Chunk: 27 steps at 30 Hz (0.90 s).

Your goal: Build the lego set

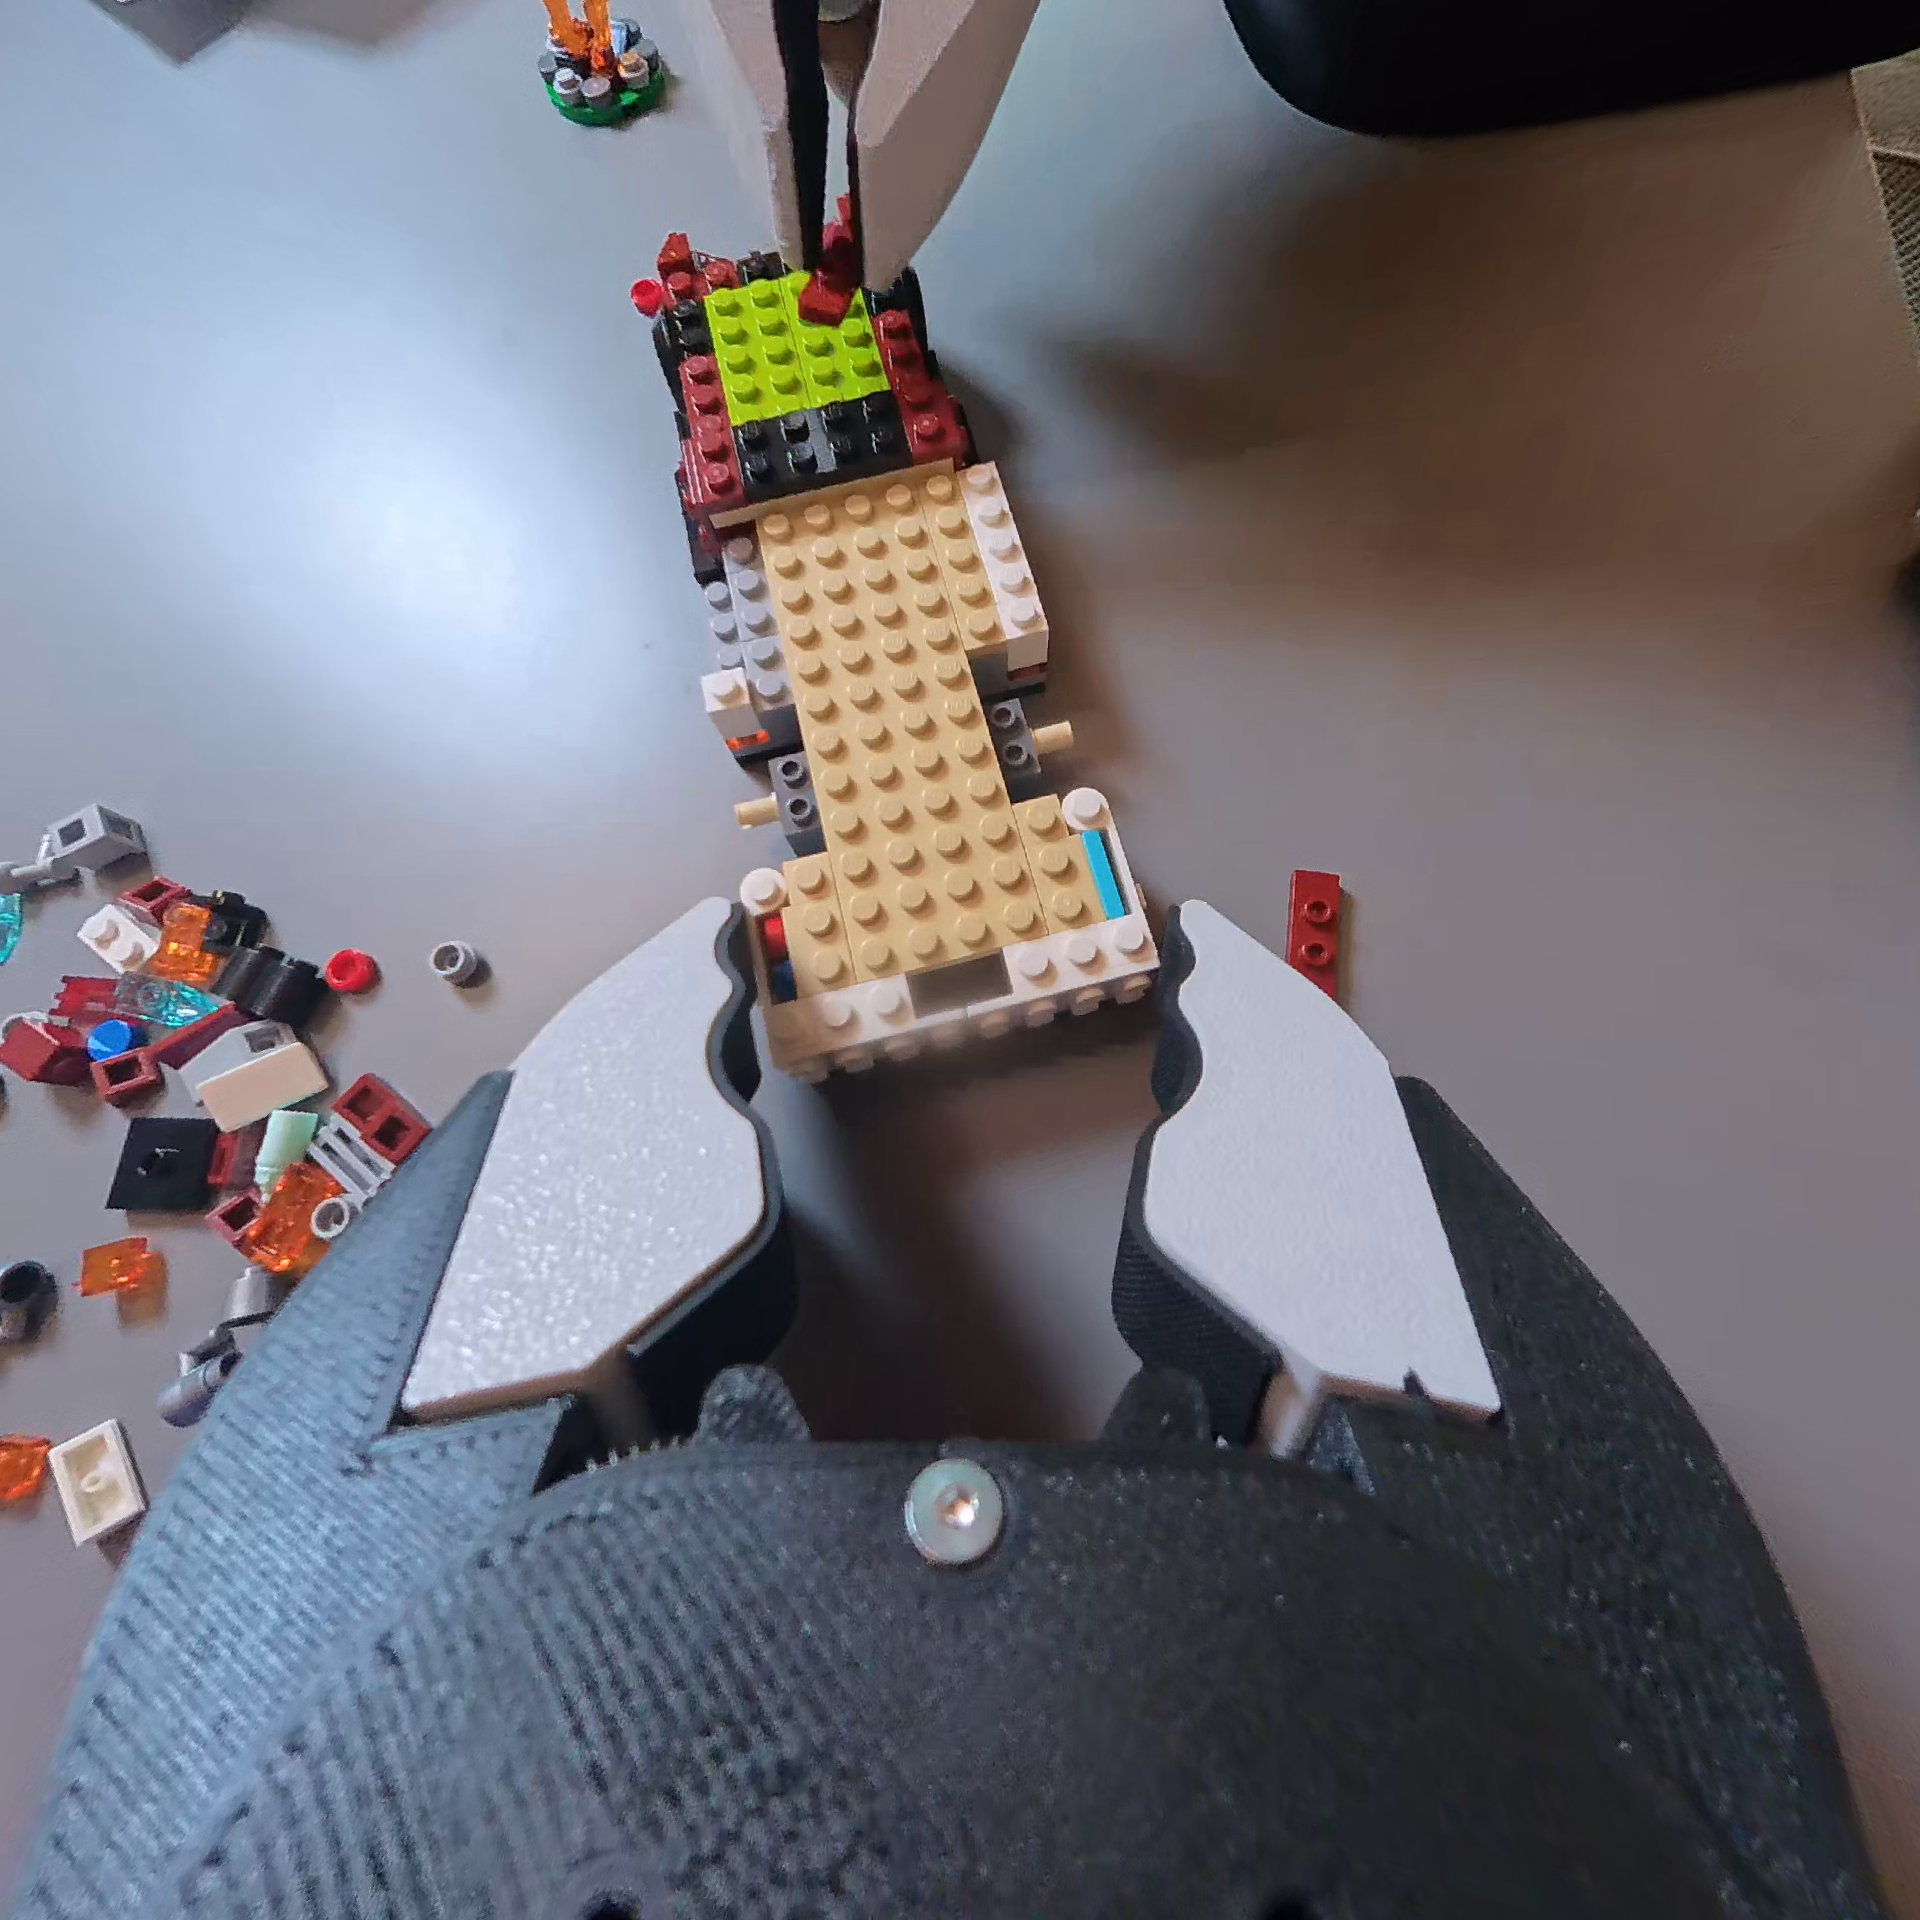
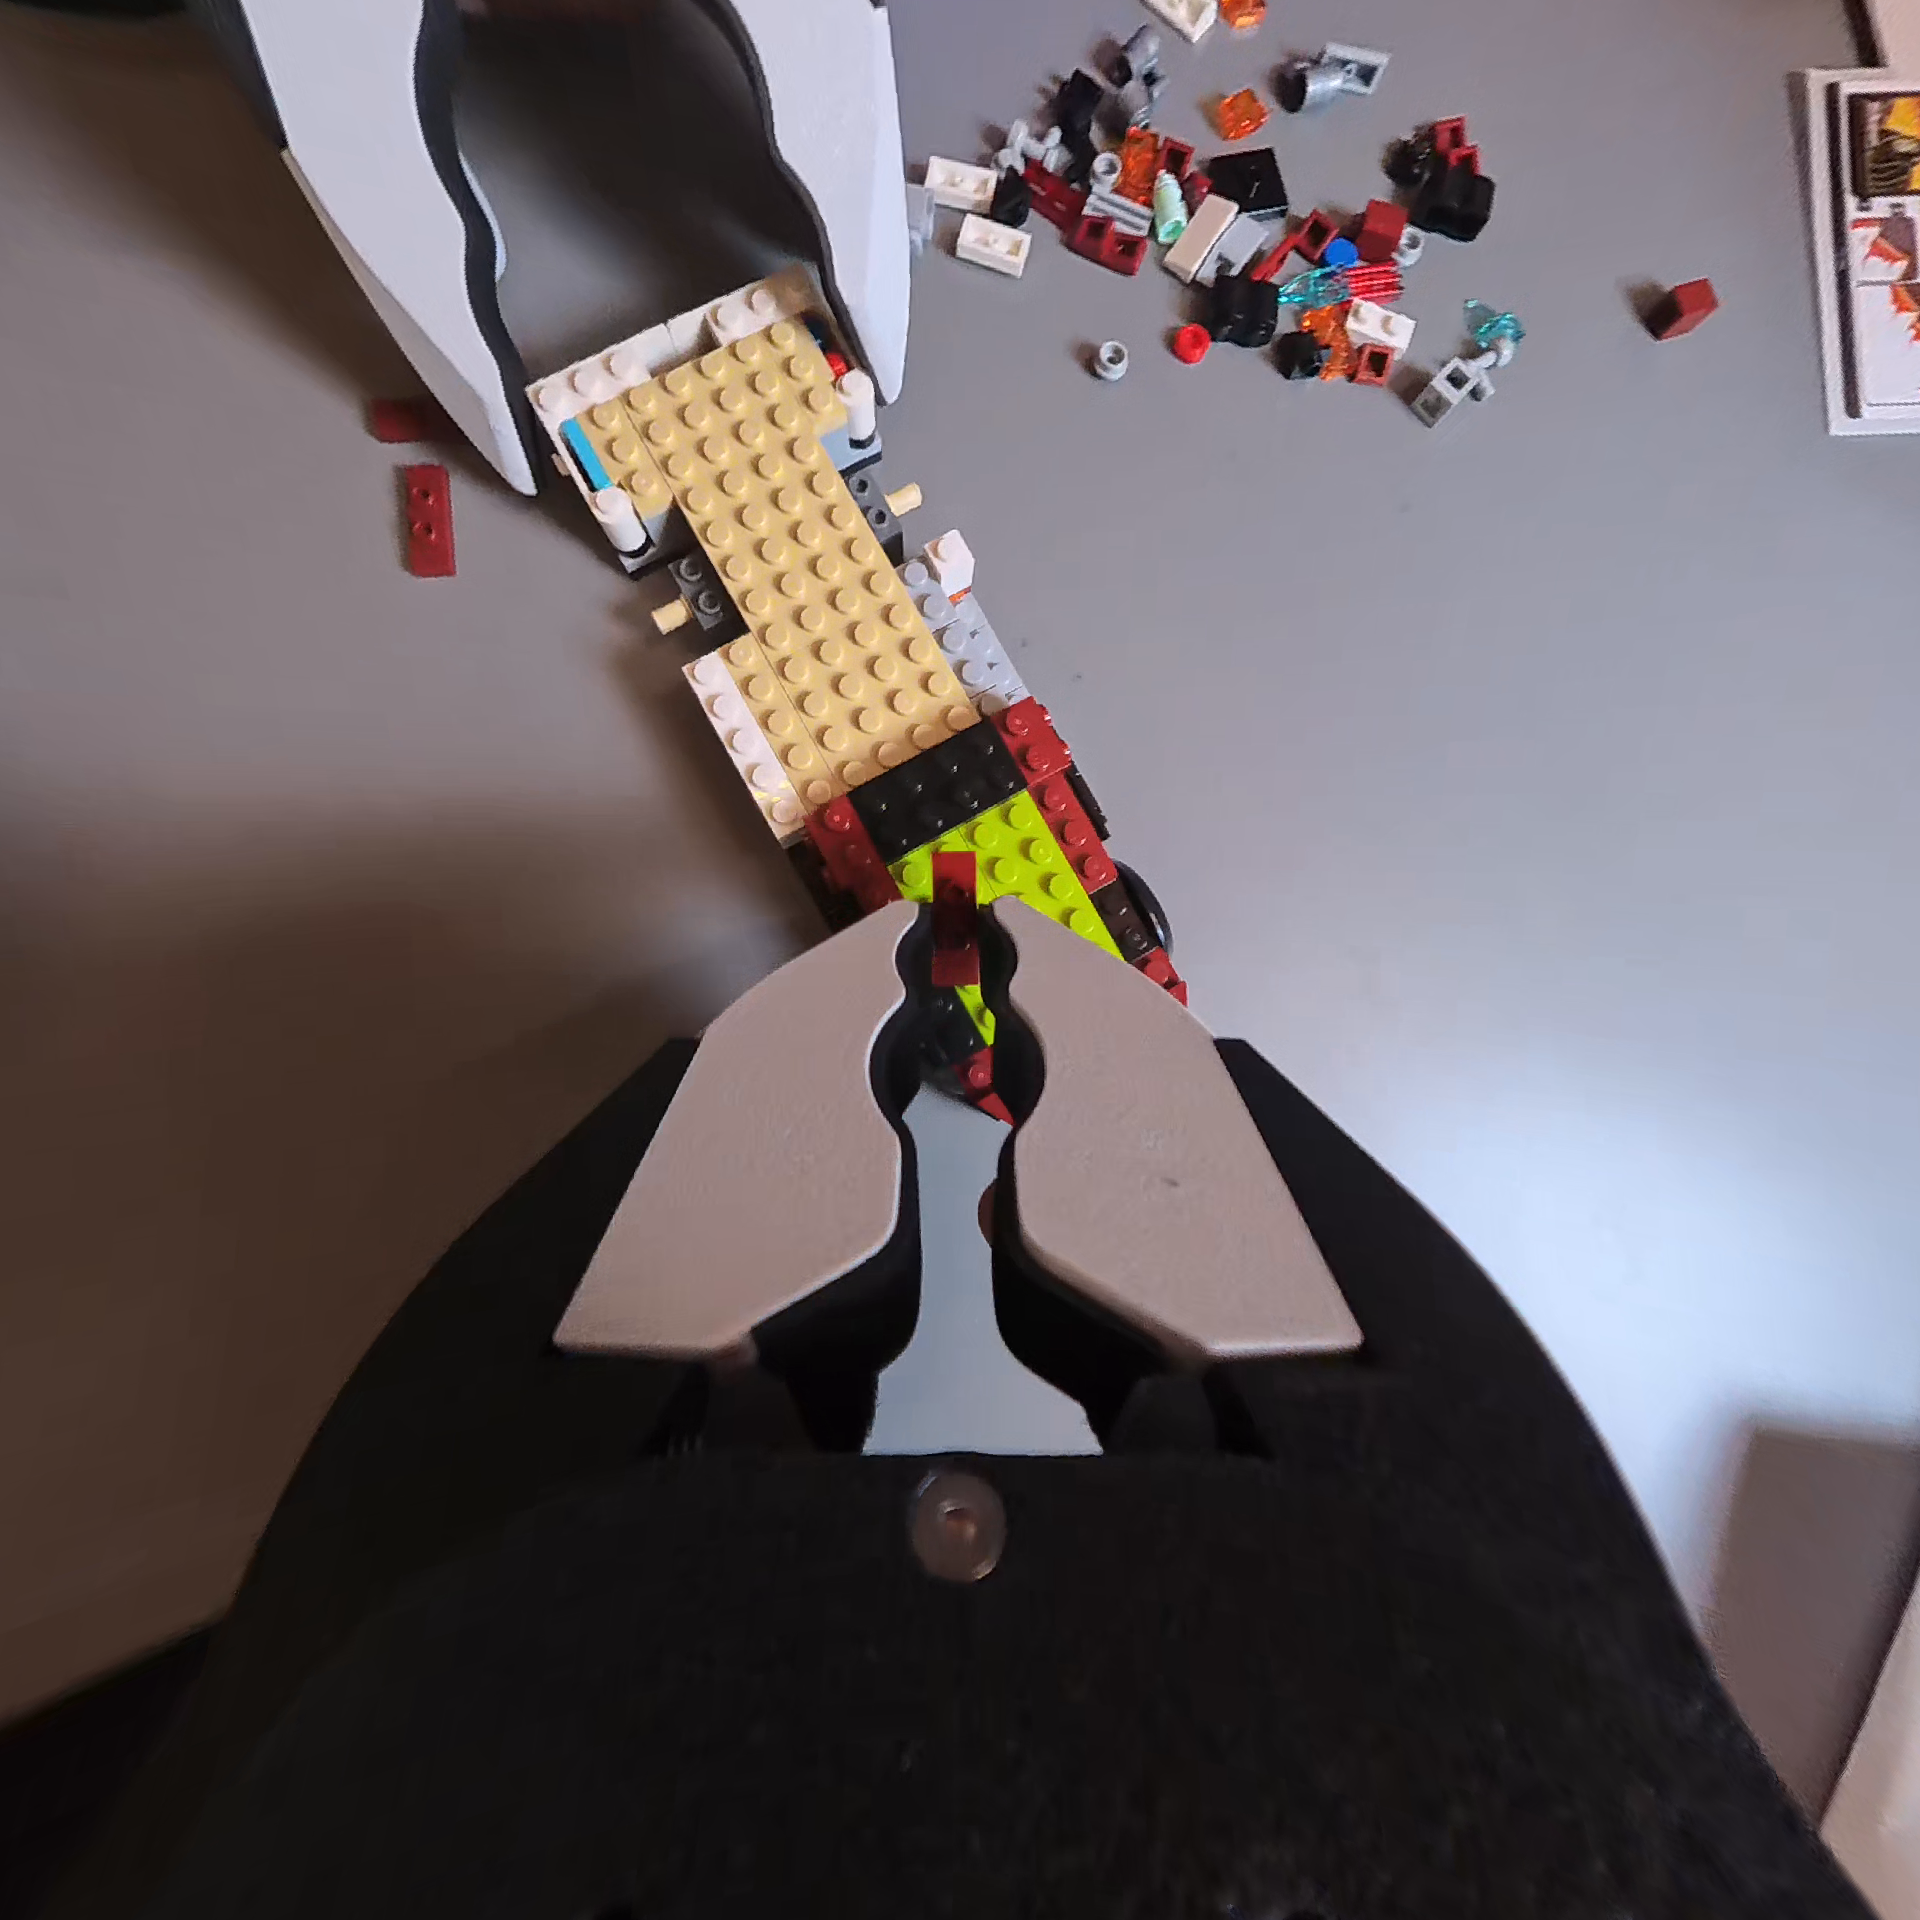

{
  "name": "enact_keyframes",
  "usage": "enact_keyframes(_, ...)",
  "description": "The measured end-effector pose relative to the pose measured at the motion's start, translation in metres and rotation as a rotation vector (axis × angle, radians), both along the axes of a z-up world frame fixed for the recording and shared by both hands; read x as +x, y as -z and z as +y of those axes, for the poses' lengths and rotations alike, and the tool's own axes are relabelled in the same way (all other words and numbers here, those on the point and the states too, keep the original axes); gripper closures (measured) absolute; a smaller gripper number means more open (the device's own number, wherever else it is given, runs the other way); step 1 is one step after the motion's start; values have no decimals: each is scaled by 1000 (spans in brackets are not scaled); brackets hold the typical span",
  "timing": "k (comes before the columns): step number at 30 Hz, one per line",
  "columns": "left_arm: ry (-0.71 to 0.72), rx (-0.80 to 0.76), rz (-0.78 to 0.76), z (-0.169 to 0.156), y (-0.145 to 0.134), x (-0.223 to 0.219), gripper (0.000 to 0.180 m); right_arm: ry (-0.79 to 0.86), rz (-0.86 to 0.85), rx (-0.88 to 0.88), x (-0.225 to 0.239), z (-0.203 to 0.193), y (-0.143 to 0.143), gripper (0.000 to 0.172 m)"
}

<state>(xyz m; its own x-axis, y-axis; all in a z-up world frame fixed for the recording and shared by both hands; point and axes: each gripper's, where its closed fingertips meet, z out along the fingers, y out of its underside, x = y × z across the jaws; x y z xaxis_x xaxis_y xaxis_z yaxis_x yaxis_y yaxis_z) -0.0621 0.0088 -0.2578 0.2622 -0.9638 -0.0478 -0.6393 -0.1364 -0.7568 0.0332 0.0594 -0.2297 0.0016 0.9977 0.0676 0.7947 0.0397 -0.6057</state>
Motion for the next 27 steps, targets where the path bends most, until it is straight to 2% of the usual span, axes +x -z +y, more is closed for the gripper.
enact_keyframes(18, 6, 0, -6, 0, 0, -1, 105, -42, -65, -11, 0, -1, 7, 164)
enact_keyframes(21, -2, -1, -3, 0, 0, 0, 105, 7, -71, -12, 0, 2, 7, 164)
enact_keyframes(27, -65, -4, 10, 3, 0, 4, 105, 223, -62, -59, 2, 12, 7, 164)
